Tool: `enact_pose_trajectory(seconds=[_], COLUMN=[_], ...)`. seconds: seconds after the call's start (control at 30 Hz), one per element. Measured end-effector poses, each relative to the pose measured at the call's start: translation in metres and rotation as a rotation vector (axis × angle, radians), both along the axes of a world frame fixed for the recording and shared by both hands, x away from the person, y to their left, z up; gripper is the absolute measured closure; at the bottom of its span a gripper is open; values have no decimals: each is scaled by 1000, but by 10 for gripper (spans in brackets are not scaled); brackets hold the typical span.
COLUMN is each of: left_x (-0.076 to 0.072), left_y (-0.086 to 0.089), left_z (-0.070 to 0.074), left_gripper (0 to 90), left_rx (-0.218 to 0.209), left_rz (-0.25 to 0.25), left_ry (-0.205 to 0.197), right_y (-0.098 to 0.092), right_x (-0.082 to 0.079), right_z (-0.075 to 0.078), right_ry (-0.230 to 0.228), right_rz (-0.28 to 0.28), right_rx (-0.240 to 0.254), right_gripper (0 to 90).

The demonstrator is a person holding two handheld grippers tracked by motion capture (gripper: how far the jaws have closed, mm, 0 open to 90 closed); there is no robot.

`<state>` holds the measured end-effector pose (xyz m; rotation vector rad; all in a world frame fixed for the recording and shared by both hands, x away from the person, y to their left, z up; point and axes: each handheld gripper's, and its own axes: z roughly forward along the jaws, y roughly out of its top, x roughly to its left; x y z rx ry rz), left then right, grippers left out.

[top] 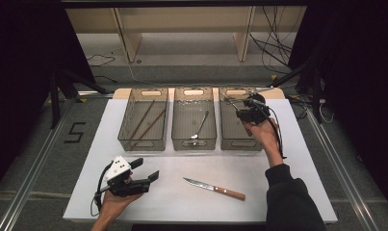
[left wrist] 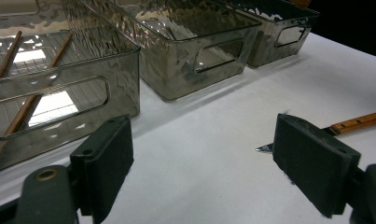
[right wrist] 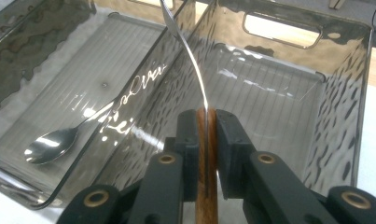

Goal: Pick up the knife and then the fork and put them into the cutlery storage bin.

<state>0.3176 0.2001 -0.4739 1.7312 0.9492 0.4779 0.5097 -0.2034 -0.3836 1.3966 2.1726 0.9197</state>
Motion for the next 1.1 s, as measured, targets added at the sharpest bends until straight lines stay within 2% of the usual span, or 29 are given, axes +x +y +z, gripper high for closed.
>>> enact_pose_trajectory(seconds=[0.1, 0.33, 0.87, 0.93, 0.97, 1.03, 1.1], left_x=[0, 0, 0, 0, 0, 0, 0], left_y=[1, 0, 0, 0, 1, 1, 0], left_z=[0, 0, 0, 0, 0, 0, 0], left_gripper=[195, 186, 183, 183, 183, 182, 182], left_rx=[-3, -8, -9, -11, -11, -11, -9], left_rz=[-3, -3, -6, -7, -7, -6, -6], left_ry=[-4, -8, -5, -4, -4, -2, -2], right_y=[0, -1, 1, 1, 1, 0, 2], right_x=[4, 12, 18, 18, 18, 18, 15], right_z=[-4, -12, -25, -27, -26, -25, -20], right_ry=[12, 32, 71, 80, 77, 79, 64], right_rz=[-13, -48, -74, -73, -72, -36, -23], right_rx=[10, 0, -27, -20, -3, 35, 32], right_gripper=[810, 809, 802, 796, 763, 712, 703])
